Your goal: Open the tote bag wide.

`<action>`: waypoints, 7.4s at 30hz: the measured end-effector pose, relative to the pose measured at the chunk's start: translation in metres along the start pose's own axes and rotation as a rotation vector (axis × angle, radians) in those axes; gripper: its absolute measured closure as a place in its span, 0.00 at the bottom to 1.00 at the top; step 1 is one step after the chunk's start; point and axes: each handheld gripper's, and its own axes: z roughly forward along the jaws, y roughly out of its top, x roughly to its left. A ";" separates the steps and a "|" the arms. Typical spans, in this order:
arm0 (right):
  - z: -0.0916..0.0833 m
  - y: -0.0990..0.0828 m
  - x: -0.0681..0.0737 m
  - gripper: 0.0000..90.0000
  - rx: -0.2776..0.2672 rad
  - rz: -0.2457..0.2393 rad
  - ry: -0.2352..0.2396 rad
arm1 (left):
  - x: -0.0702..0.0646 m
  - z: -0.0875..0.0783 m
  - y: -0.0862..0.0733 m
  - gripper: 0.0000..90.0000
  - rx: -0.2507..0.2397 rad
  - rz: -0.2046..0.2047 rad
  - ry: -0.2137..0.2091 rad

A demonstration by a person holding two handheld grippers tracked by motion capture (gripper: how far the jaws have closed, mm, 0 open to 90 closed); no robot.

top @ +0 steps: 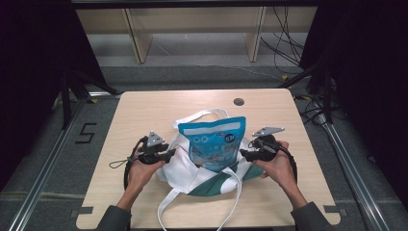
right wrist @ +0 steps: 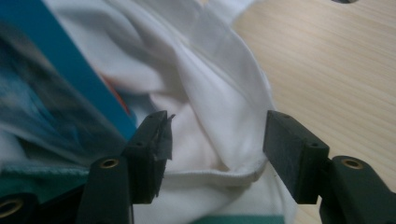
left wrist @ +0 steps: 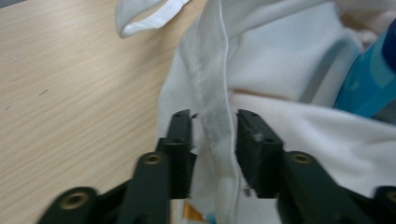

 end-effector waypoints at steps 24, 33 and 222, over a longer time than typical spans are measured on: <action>-0.005 -0.020 -0.014 0.63 -0.036 -0.094 -0.138 | -0.003 0.002 -0.020 0.92 0.045 0.012 -0.082; 0.001 -0.024 -0.023 0.88 0.058 -0.107 -0.028 | 0.000 0.000 -0.022 0.93 0.035 0.000 -0.072; -0.023 -0.027 -0.005 0.44 -0.224 -0.092 0.078 | -0.044 -0.010 -0.002 0.24 -0.079 -0.093 -0.193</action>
